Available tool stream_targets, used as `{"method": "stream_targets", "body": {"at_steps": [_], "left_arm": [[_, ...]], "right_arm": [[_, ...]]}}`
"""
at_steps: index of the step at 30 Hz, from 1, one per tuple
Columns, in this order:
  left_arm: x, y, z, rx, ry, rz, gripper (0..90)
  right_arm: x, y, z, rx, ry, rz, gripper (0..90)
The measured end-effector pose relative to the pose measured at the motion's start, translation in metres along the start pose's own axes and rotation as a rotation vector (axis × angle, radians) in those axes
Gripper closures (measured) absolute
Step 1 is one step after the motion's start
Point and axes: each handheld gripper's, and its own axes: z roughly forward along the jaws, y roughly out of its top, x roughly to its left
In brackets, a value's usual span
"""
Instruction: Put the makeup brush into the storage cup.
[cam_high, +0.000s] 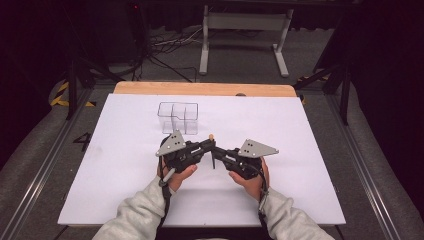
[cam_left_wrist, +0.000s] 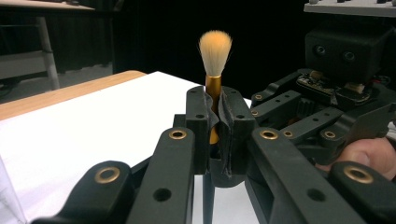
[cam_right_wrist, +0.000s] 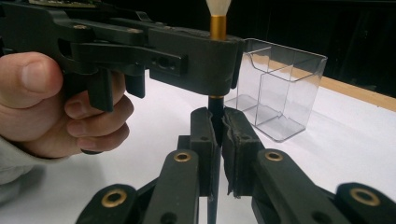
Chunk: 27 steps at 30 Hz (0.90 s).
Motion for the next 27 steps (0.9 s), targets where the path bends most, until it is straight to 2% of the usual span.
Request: {"method": "stream_targets", "body": {"at_steps": [7,11,14,15,24,27], "left_arm": [[0.002,0.002,-0.003,-0.003,0.008,0.01,83.4],[0.004,0.003,-0.005,-0.001,0.015,0.008,83.4],[0.005,0.004,-0.007,-0.002,0.026,0.015,83.4],[0.006,0.004,-0.008,-0.004,0.03,0.023,83.4],[0.009,0.007,-0.013,0.008,0.05,0.041,83.4],[0.011,0.008,-0.015,0.009,0.053,0.041,83.4]], "right_arm": [[0.0,-0.002,0.001,0.011,-0.002,-0.003,77.9],[0.002,0.0,0.0,0.013,-0.014,-0.03,74.0],[0.003,0.001,-0.001,0.015,-0.04,-0.056,65.1],[0.003,0.001,-0.001,0.015,-0.04,-0.056,65.1],[0.001,0.005,-0.009,0.01,-0.108,-0.098,42.5],[0.001,0.008,-0.011,0.016,-0.142,-0.139,39.3]]}}
